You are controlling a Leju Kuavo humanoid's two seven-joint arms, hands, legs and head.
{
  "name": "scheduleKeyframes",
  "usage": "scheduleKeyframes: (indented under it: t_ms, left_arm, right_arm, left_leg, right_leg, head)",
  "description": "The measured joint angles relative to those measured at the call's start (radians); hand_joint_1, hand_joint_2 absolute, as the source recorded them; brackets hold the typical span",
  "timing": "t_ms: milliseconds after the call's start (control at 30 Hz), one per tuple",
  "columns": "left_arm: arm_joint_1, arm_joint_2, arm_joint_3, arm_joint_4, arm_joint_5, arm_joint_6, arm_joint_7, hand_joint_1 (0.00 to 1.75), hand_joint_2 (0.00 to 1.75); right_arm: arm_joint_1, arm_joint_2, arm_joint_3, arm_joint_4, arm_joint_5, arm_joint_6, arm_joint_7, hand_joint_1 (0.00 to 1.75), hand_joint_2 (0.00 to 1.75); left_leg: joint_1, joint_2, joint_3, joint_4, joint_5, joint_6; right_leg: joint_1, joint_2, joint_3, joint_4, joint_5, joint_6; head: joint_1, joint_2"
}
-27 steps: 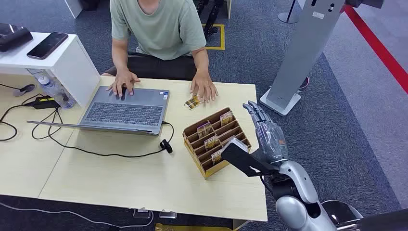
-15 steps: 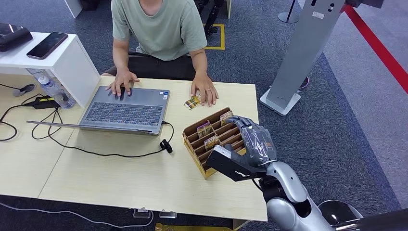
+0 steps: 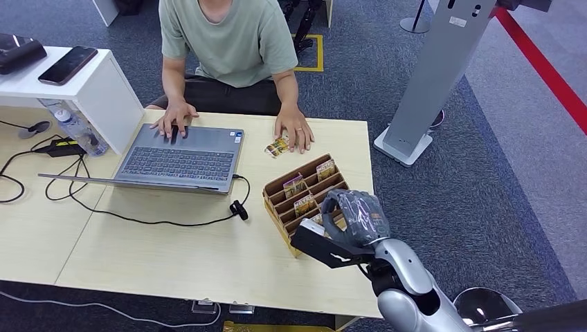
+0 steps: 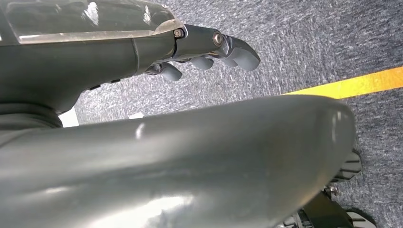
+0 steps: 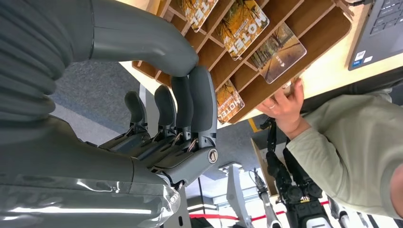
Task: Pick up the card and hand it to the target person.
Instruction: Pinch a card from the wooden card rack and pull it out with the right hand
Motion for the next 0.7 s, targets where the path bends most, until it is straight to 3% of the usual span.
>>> scheduleKeyframes:
  t_ms: [233, 400, 633, 700]
  left_arm:
    - [0.000, 0.000, 0.000, 0.000, 0.000, 0.000, 0.000, 0.00, 0.00]
    - [0.000, 0.000, 0.000, 0.000, 0.002, 0.000, 0.002, 0.00, 0.00]
    - [0.000, -0.001, 0.000, 0.000, 0.024, 0.000, 0.019, 0.00, 0.00]
    - [0.000, -0.001, 0.000, 0.000, 0.025, 0.000, 0.020, 0.00, 0.00]
  right_arm:
    - [0.000, 0.000, 0.013, 0.012, 0.000, 0.000, 0.000, 1.25, 1.75]
    - [0.000, -0.001, 0.018, 0.018, -0.001, 0.000, 0.000, 1.13, 1.75]
    - [-0.002, 0.006, 0.029, 0.052, -0.013, 0.004, -0.022, 0.82, 1.75]
    - [-0.003, 0.011, 0.035, 0.067, -0.013, 0.004, -0.029, 0.57, 1.75]
  left_leg:
    - [0.000, 0.000, 0.000, 0.000, 0.000, 0.000]
    - [0.000, 0.000, 0.000, 0.000, 0.000, 0.000]
    - [0.000, 0.000, 0.000, 0.000, 0.000, 0.000]
    - [0.000, 0.000, 0.000, 0.000, 0.000, 0.000]
  right_leg:
    - [0.000, 0.000, 0.000, 0.000, 0.000, 0.000]
    - [0.000, 0.000, 0.000, 0.000, 0.000, 0.000]
    - [0.000, 0.000, 0.000, 0.000, 0.000, 0.000]
    - [0.000, 0.000, 0.000, 0.000, 0.000, 0.000]
  head:
    - [0.000, 0.000]
    - [0.000, 0.000]
    - [0.000, 0.000]
    - [0.000, 0.000]
